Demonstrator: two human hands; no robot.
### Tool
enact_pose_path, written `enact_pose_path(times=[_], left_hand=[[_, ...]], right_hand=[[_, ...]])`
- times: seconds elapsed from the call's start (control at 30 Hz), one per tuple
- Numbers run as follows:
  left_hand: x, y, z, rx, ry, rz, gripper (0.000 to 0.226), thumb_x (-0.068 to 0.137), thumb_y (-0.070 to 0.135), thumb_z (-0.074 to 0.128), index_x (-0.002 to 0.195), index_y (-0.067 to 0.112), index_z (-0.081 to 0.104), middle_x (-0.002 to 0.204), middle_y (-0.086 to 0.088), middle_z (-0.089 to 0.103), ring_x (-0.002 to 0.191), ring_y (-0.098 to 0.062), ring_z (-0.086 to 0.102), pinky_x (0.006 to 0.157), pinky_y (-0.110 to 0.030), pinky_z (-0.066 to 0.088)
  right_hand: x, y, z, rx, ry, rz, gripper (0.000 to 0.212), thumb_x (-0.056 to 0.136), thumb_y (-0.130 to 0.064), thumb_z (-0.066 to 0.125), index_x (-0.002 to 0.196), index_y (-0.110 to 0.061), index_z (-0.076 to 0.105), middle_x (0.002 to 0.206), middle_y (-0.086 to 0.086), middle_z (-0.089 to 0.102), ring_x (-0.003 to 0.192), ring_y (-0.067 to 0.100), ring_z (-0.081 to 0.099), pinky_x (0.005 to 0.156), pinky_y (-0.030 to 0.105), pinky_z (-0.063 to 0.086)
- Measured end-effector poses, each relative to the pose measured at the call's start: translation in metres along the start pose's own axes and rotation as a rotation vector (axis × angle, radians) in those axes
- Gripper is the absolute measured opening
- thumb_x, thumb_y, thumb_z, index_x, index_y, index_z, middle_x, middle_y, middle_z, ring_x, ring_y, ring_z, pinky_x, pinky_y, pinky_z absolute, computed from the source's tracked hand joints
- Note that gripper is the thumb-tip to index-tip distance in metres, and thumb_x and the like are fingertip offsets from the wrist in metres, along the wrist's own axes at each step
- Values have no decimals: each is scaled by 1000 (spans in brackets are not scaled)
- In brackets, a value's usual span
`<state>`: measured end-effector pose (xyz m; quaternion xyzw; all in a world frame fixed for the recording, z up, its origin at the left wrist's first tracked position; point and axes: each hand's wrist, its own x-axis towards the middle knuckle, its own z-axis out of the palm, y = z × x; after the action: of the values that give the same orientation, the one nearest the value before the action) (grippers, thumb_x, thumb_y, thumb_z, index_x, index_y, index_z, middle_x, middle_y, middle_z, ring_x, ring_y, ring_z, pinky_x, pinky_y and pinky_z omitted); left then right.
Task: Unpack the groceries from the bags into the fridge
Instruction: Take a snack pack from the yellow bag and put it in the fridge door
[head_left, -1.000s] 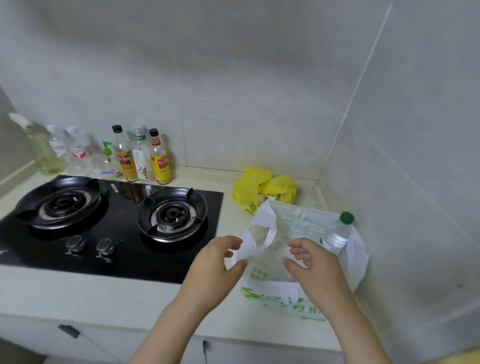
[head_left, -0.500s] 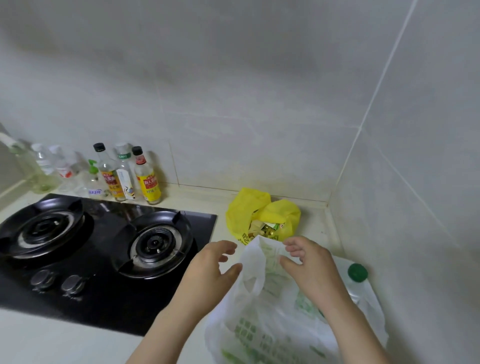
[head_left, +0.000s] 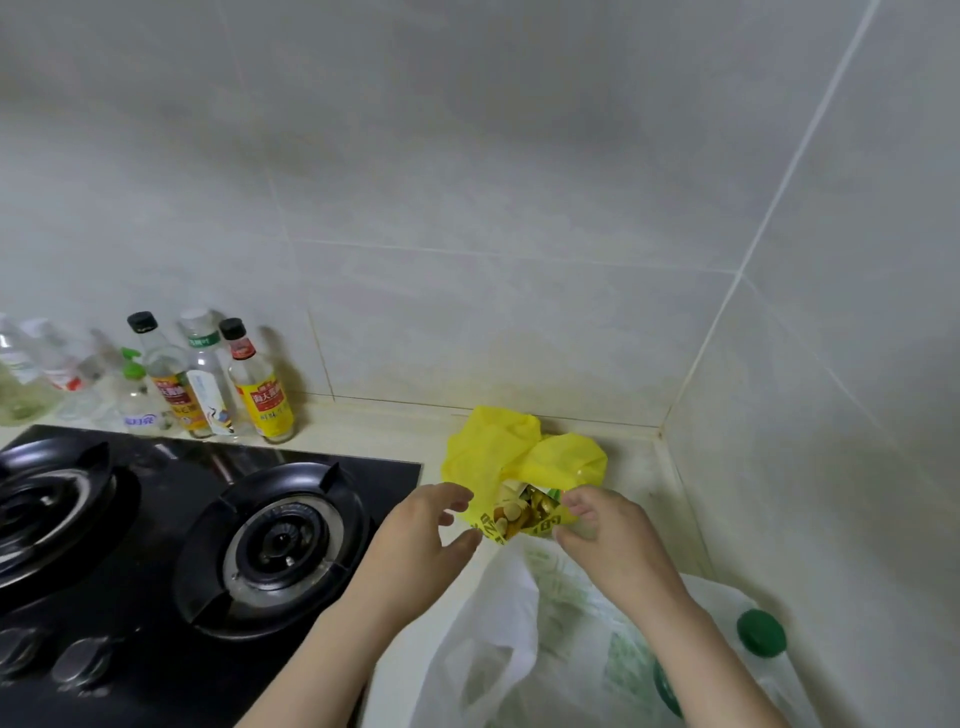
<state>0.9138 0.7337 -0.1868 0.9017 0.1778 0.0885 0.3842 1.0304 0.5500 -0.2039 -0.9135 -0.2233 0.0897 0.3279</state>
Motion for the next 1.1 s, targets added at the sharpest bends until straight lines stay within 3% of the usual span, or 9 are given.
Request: enact_pose_path(times=[0.17, 0.33, 0.47, 0.7, 0.93, 1.1], left_hand=[[33, -16, 2, 19, -59, -11, 36, 87, 30, 64, 121, 28, 57, 114, 15, 58, 99, -2, 56, 89, -20, 47], [60, -29, 13, 10, -99, -25, 35, 87, 30, 64, 121, 27, 57, 114, 13, 58, 99, -3, 56, 89, -20, 47], [74, -37, 22, 2, -121, -31, 35, 86, 29, 65, 120, 27, 57, 116, 12, 58, 100, -3, 57, 90, -23, 47], [98, -46, 30, 46, -127, 74, 30, 86, 28, 66, 115, 30, 63, 120, 8, 54, 110, -10, 54, 93, -24, 45], [121, -35, 46, 208, -157, 161, 35, 89, 34, 61, 124, 33, 58, 153, -1, 24, 140, -23, 25, 111, -25, 22], [134, -32, 60, 297, -240, 183, 40, 90, 32, 59, 130, 31, 56, 159, -3, 12, 144, -25, 13, 115, -32, 22]], right_hand=[[40, 0, 12, -155, 21, -23, 27, 82, -27, 70, 108, -23, 67, 110, -2, 57, 108, 17, 54, 83, 25, 43], [75, 5, 30, -283, -52, -27, 31, 82, -25, 67, 113, -20, 68, 121, 1, 54, 116, 20, 51, 94, 25, 41], [93, 7, 43, -374, -116, -35, 37, 86, -31, 64, 121, -22, 65, 142, 6, 45, 132, 23, 40, 108, 25, 31], [111, 16, 61, -491, -181, -61, 33, 90, -37, 55, 116, -23, 69, 142, 5, 42, 133, 25, 34, 108, 29, 31], [114, 27, 67, -577, -174, -71, 28, 90, -30, 54, 112, -18, 67, 138, 2, 46, 130, 23, 36, 108, 32, 32], [112, 32, 61, -568, -141, -57, 33, 91, -32, 55, 119, -15, 62, 129, 2, 53, 124, 22, 43, 104, 30, 36]])
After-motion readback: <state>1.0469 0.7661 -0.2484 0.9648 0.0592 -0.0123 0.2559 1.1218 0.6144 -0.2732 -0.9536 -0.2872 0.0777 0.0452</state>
